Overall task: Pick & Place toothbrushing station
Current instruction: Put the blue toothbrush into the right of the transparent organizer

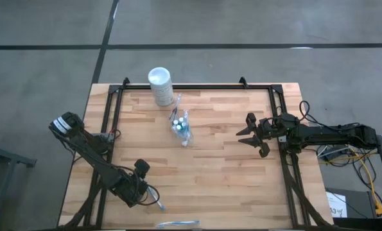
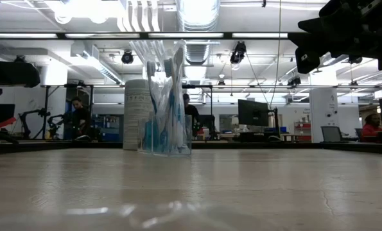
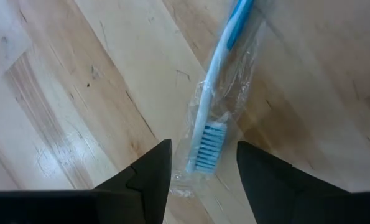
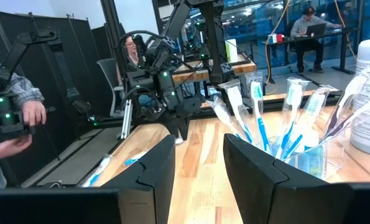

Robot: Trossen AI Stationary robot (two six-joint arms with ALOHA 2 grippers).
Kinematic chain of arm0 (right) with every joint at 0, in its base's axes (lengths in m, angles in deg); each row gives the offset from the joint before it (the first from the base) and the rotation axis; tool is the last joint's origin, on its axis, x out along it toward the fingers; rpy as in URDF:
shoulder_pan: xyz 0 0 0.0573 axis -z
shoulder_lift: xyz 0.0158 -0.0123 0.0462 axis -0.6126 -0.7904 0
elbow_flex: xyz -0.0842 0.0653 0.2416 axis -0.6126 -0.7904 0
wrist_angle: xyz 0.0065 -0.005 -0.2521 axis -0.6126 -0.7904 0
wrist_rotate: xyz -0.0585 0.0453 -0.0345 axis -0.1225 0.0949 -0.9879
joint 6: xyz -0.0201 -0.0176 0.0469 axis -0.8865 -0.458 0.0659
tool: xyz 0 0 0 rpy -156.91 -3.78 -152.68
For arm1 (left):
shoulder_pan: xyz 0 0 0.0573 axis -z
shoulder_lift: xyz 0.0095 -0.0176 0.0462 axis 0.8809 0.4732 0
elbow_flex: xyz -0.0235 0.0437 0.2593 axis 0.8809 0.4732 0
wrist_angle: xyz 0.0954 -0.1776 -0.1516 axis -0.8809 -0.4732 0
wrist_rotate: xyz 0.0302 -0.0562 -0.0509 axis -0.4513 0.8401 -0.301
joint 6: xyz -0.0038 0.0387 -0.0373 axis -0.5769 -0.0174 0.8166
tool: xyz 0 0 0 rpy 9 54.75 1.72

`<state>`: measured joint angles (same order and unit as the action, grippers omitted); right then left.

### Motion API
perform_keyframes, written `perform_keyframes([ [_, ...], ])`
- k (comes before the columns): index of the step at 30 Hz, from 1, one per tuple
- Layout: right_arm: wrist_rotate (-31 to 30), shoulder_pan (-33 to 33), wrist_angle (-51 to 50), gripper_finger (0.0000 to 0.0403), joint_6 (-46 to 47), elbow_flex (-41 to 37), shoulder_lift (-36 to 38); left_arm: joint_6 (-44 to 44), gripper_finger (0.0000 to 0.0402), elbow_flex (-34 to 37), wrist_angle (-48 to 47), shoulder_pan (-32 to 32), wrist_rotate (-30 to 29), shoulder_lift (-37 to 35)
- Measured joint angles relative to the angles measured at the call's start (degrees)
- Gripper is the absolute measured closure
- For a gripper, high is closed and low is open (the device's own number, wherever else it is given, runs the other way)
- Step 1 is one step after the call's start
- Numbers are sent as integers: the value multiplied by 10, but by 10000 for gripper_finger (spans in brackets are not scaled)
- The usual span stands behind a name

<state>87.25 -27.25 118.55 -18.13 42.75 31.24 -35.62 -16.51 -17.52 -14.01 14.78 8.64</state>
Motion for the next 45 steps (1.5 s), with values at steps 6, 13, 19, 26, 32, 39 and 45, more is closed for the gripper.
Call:
perform_keyframes([
  [6, 0, 0, 0, 271, 0, 0, 0, 0, 237, -1, 0, 0, 4, 0],
  [13, 0, 0, 0, 271, 0, 0, 0, 16, 305, 0, 4, 0, 2, 0],
  [19, 0, 0, 0, 271, 0, 0, 0, 26, 362, 0, 8, 0, 3, 0],
  [26, 0, 0, 0, 271, 0, 0, 0, 29, 388, -4, 2, 0, 8, 0],
  [32, 0, 0, 0, 271, 0, 0, 0, 32, 369, -30, -63, 0, 23, 0],
  [39, 0, 0, 0, 271, 0, 0, 0, 87, 393, -75, -190, -1, 24, 0],
  [45, 0, 0, 0, 271, 0, 0, 0, 93, 396, -130, -287, -17, 24, 0],
])
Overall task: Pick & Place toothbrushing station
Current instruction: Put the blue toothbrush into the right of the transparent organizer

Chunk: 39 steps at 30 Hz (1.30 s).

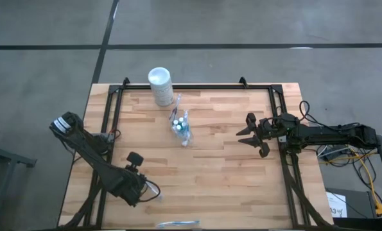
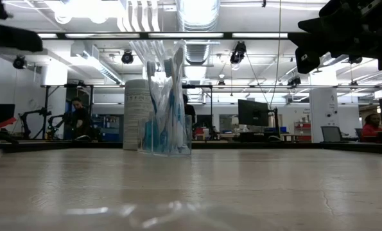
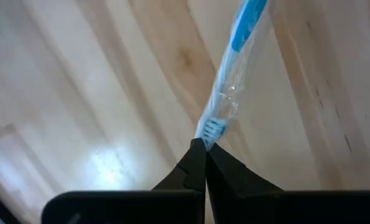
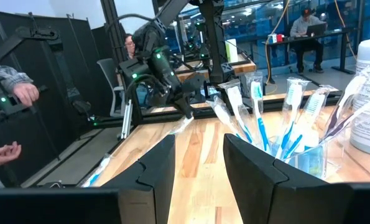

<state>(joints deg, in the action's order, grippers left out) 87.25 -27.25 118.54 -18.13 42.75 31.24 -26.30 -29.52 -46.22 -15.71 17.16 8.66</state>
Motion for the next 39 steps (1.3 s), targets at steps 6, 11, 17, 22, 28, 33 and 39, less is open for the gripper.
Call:
perform_keyframes([
  [6, 0, 0, 0, 271, 0, 0, 0, 2, 397, -54, -48, -26, 0, 0],
  [11, 0, 0, 0, 271, 0, 0, 0, -5, 397, -103, -85, -43, -1, 0],
  [17, 0, 0, 0, 271, 0, 0, 0, -5, 397, -169, -146, -62, -5, 0],
  [22, 0, 0, 0, 271, 0, 0, 0, -5, 397, -233, -188, -81, 2, 0],
  [28, 0, 0, 0, 271, 0, 0, 0, 18, 397, -310, -222, -119, 63, -1],
  [33, 0, 0, 0, 271, 0, 0, 0, 72, 397, -357, -218, -150, 45, -1],
  [39, 0, 0, 0, 271, 0, 0, 0, 109, 397, -375, -160, -181, -21, -1],
])
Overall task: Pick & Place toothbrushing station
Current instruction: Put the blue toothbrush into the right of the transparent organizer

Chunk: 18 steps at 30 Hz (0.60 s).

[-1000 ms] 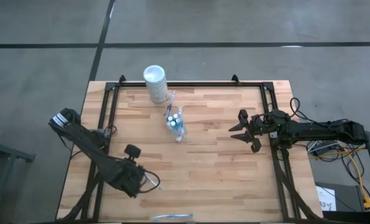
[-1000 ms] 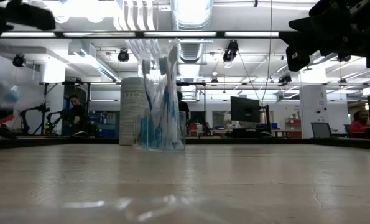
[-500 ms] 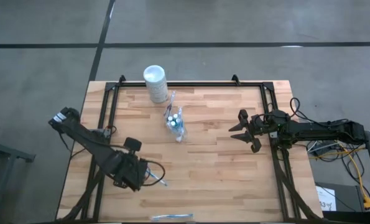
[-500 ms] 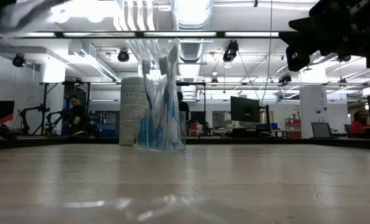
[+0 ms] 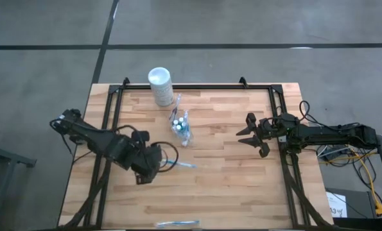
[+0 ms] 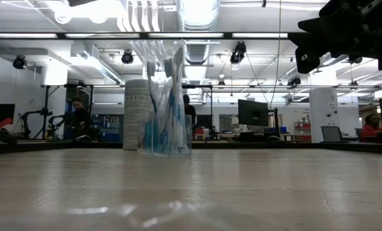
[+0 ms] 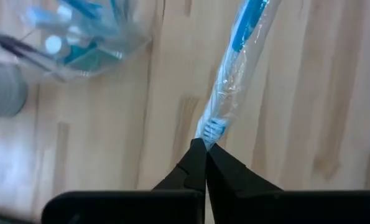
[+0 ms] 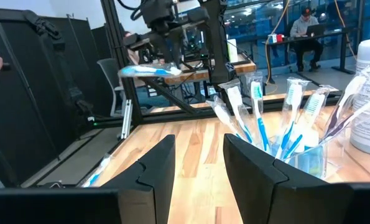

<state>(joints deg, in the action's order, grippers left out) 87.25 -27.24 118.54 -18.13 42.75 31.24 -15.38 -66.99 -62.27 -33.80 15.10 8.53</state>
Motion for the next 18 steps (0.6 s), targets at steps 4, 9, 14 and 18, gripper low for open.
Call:
perform_keyframes([
  [4, 0, 0, 0, 271, 0, 0, 0, 10, 397, -1, 12, -21, 41, 0],
  [9, 0, 0, 0, 271, 0, 0, 0, 92, 397, 0, -49, -47, 81, 0],
  [14, 0, 0, 0, 271, 0, 0, 0, 143, 397, 3, -59, -80, 124, 1],
  [18, 0, 0, 0, 271, 0, 0, 0, 152, 397, 5, -57, -108, 145, 6],
])
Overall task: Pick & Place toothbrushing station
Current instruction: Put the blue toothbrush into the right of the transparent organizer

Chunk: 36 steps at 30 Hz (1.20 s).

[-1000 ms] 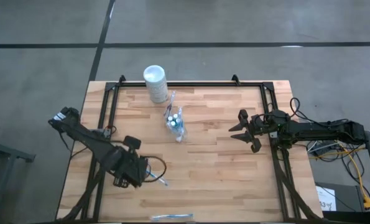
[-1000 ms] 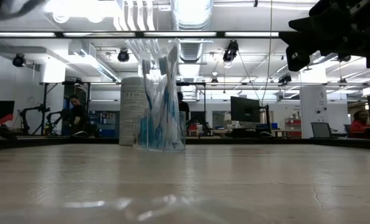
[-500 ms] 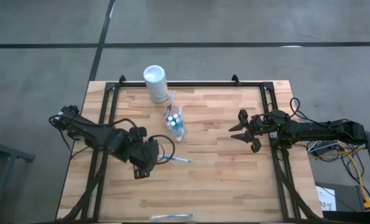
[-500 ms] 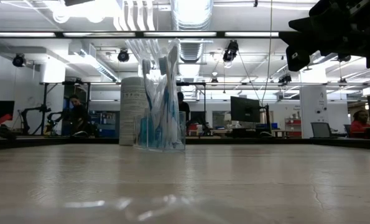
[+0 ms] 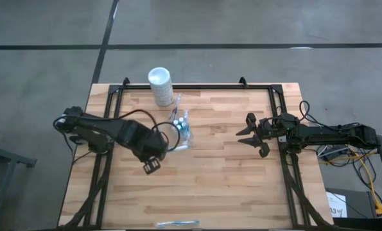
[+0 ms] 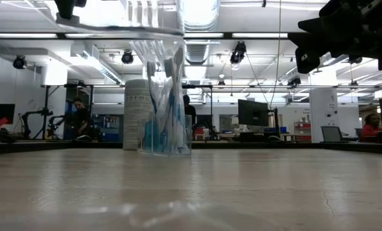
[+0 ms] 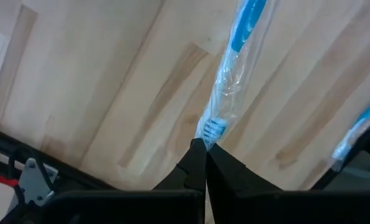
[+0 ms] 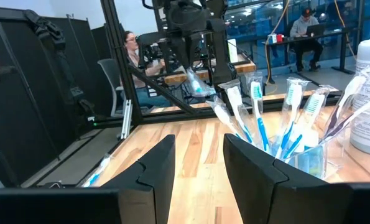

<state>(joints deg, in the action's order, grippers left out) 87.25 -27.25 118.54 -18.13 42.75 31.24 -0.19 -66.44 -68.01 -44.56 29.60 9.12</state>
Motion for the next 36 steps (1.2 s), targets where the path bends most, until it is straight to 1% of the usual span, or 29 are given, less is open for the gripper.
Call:
perform_keyframes([
  [7, 0, 0, 0, 271, 0, 0, 0, 1, 397, 6, -2, -29, -1, 0],
  [12, 0, 0, 0, 271, 0, 0, 0, -15, 397, 6, 9, -32, -51, 0],
  [17, 0, 0, 0, 271, 0, 0, 0, -54, 397, 6, 54, -32, -87, 0],
  [20, 0, 0, 0, 271, 0, 0, 0, -81, 397, 6, 76, -32, -87, 0],
  [25, 0, 0, 0, 271, 0, 0, 0, -86, 397, 6, 79, -30, -76, 0],
  [28, 0, 0, 0, 271, 0, 0, 0, -104, 397, 7, 83, -28, -70, 0],
  [31, 0, 0, 0, 271, 0, 0, 0, -132, 397, 15, 108, -28, -67, 0],
  [34, 0, 0, 3, 271, -2, 0, 0, -149, 397, 23, 141, -28, -45, 0],
  [36, 0, 0, 4, 271, 15, 0, 0, -150, 397, 32, 166, -27, -33, 0],
])
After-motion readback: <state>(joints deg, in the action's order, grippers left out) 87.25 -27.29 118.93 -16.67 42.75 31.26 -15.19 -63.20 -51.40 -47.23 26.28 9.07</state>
